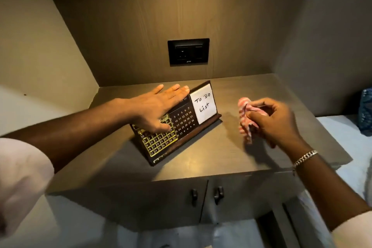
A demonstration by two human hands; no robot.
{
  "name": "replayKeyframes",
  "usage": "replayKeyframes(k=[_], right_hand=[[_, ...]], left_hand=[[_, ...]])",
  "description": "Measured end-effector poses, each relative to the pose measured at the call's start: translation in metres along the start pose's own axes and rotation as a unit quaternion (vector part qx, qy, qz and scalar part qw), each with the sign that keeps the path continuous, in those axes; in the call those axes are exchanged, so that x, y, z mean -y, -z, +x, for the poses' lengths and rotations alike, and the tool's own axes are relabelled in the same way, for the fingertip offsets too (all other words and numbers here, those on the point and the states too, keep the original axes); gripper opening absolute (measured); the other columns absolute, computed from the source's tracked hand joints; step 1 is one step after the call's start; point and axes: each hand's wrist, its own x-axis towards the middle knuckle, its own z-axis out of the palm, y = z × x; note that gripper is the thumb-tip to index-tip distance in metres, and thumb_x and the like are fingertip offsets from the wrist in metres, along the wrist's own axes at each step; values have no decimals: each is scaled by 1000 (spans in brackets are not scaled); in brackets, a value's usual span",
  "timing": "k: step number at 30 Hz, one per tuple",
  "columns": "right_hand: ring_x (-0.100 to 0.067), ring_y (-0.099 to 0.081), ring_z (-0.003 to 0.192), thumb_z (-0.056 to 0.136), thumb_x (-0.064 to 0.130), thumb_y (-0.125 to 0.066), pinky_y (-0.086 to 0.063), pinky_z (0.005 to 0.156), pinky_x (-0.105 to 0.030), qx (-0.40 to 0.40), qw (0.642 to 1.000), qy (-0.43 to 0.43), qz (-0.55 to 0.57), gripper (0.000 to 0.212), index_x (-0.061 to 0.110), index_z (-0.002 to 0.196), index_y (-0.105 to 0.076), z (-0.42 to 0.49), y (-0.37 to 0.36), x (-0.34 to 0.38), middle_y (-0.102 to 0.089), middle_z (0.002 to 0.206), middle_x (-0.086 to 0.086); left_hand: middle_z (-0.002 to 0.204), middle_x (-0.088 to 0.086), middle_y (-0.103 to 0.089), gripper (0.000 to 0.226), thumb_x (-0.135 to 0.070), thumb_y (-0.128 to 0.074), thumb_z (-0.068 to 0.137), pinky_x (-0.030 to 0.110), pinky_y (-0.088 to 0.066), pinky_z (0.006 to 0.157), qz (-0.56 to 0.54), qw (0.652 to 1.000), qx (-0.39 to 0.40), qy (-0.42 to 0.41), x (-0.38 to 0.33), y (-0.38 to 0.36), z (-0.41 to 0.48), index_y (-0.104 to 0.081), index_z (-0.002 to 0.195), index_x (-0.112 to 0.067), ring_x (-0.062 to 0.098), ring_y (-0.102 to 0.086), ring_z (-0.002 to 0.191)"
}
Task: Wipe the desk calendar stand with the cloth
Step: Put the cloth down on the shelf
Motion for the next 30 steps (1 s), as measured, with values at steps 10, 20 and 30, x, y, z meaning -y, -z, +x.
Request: replayKeyframes(k=[10, 20, 30], right_hand=[[-31, -44, 135, 93, 58, -49, -39, 106, -44, 165, 881, 119, -427, 52, 30, 137, -50, 9, 33, -86, -46, 150, -8], [-36, -11, 150, 83, 84, -21, -11, 118, -61, 170, 878, 113, -433, 88, 29, 152, -25, 0, 27, -97, -16, 165, -8], [-25, -25, 148, 90, 69, -45, -24, 116, -40, 234, 972, 16, 30, 87, 20, 156, -18, 35, -56, -23, -24, 163, -8]], left_hand=[[163, 7, 4, 94, -67, -38, 86, 43, 6, 121, 58, 981, -90, 162, -29, -21, 4, 13, 150, -21, 16, 9, 148], [162, 14, -16, 86, -57, -34, 86, 53, -2, 121, 65, 940, -225, 247, -72, -31, -1, -8, 152, -9, 25, -6, 151], [159, 13, -24, 66, -43, -37, 99, 22, -44, 83, -500, 515, -514, 470, -143, -88, -23, -4, 153, -25, 31, -42, 135]])
